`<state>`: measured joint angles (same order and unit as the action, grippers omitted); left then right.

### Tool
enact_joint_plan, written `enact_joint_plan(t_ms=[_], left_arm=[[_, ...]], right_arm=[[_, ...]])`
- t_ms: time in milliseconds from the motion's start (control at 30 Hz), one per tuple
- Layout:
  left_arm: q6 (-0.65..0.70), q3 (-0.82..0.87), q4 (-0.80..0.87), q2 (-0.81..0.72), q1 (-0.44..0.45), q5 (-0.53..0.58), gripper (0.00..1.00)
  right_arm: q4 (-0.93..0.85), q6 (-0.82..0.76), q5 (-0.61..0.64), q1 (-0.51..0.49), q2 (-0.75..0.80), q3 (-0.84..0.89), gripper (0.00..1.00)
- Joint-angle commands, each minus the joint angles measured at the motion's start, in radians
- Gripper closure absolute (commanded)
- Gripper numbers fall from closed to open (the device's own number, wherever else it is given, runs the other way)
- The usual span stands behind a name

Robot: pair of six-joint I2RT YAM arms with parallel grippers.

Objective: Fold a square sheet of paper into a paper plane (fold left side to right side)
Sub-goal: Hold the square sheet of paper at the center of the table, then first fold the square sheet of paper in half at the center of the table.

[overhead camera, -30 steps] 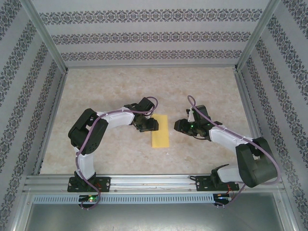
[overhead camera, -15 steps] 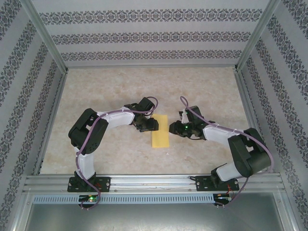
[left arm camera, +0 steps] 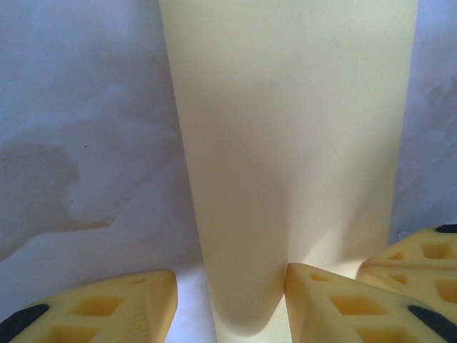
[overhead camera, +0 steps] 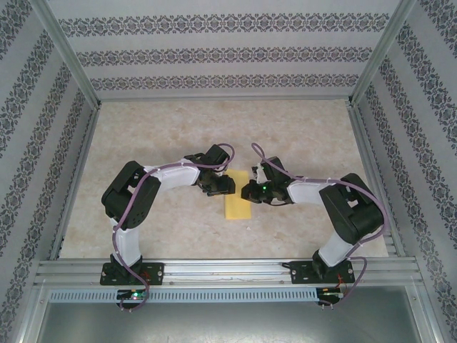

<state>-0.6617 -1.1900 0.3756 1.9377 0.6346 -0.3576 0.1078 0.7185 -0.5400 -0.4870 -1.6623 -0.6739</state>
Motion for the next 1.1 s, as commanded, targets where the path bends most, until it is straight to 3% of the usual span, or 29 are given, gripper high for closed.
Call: enact_joint_plan(t_ms=[0,100,300,567,700,867,1067], left_arm=[[0.010,0.040,-0.096,0.133,0.055,0.011,0.53],[0.010,0.045,-0.101,0.121,0.054,0.017,0.53],[0.011,0.072,-0.115,0.026,0.046,0.049,0.51],[0.039,0.141,-0.159,-0.207,0.006,0.089,0.38],[0.063,0.198,-0.250,-0.270,-0.006,0.050,0.35],[0.048,0.256,-0.419,-0.263,-0.006,-0.123,0.54],[0.032,0.249,-0.485,-0.181,-0.006,-0.226,0.76]], right_arm=[[-0.025,0.000,0.013,-0.005,-0.033,-0.020,0.95],[-0.050,-0.009,0.027,-0.005,-0.054,-0.018,1.00],[-0.121,-0.036,0.075,-0.007,-0.063,-0.006,1.00],[-0.175,-0.063,0.127,-0.004,-0.059,-0.003,1.00],[-0.174,-0.065,0.133,-0.002,-0.065,-0.003,1.00],[-0.181,-0.068,0.142,-0.001,-0.062,0.000,1.00],[-0.186,-0.076,0.140,0.004,-0.065,-0.001,1.00]])
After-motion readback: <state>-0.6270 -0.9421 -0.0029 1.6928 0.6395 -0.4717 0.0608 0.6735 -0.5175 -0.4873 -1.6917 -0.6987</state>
